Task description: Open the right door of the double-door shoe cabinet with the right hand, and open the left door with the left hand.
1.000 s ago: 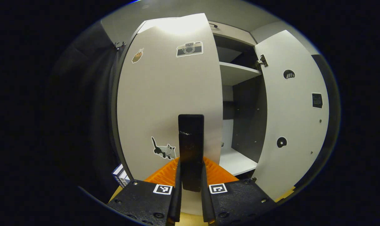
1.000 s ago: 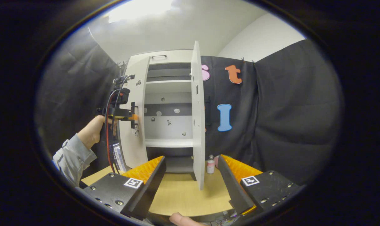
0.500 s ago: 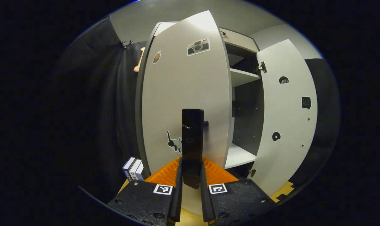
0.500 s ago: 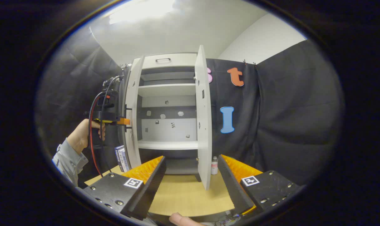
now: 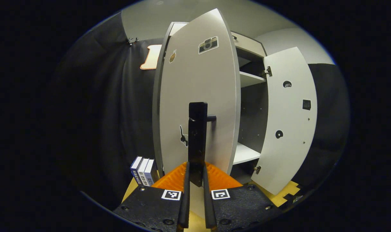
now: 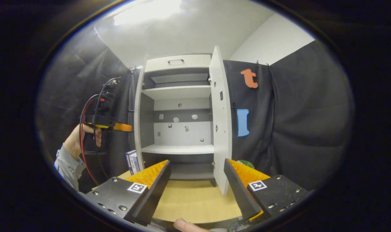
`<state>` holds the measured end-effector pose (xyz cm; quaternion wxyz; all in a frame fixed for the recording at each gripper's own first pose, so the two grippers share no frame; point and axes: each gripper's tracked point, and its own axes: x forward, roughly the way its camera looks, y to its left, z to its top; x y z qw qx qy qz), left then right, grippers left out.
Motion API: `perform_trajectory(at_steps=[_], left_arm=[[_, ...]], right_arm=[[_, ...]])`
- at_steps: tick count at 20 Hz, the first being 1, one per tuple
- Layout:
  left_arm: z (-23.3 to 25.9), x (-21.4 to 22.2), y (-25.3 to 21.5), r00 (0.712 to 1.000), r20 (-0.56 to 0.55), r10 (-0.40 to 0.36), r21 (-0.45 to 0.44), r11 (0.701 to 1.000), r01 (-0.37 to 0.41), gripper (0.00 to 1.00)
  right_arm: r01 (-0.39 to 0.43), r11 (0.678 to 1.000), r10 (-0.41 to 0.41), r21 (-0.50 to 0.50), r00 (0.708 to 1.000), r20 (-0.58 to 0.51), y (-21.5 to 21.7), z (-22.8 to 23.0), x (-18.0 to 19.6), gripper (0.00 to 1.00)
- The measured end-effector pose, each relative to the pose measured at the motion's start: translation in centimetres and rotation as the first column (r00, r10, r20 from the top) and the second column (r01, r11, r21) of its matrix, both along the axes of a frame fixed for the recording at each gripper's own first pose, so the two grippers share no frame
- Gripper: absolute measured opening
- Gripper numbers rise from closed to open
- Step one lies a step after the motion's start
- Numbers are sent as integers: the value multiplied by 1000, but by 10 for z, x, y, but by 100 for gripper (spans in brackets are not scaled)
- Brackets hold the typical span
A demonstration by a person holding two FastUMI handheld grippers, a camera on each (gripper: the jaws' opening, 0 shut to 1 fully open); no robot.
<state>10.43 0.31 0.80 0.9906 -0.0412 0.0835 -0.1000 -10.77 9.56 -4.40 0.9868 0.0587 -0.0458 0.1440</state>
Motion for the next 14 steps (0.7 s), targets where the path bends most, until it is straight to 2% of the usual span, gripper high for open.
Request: perform_trajectory(at_steps=[5, 6, 10, 11, 12, 13, 14], left_arm=[[3, -3, 23, 999, 44, 28, 33, 999, -29, 14], [2, -2, 34, 997, 46, 55, 40, 998, -57, 12], [0, 3, 89, 978, 67, 196, 107, 973, -202, 1], [0, 0, 89, 984, 49, 174, 77, 981, -177, 0], [8, -3, 74, 991, 65, 119, 8, 993, -120, 1], [3, -4, 68, 994, 35, 106, -4, 994, -106, 0], [-2, -7, 70, 993, 29, 114, 24, 993, -114, 0]], right_arm=[[-8, 1000, 8, -8, 1000, 9, 10, 2, 1, 99], [-10, 1000, 10, -7, 1000, 11, 12, 3, 1, 94], [-21, 1000, 21, -1, 1000, 14, 20, 3, -4, 94], [-23, 1000, 23, 0, 1000, 15, 21, 4, -3, 94], [-24, 1000, 24, 1, 1000, 15, 22, 5, -2, 94], [-23, 1000, 23, -1, 1000, 16, 23, 5, -1, 94], [-22, 1000, 22, -3, 1000, 16, 25, 5, -2, 94]])
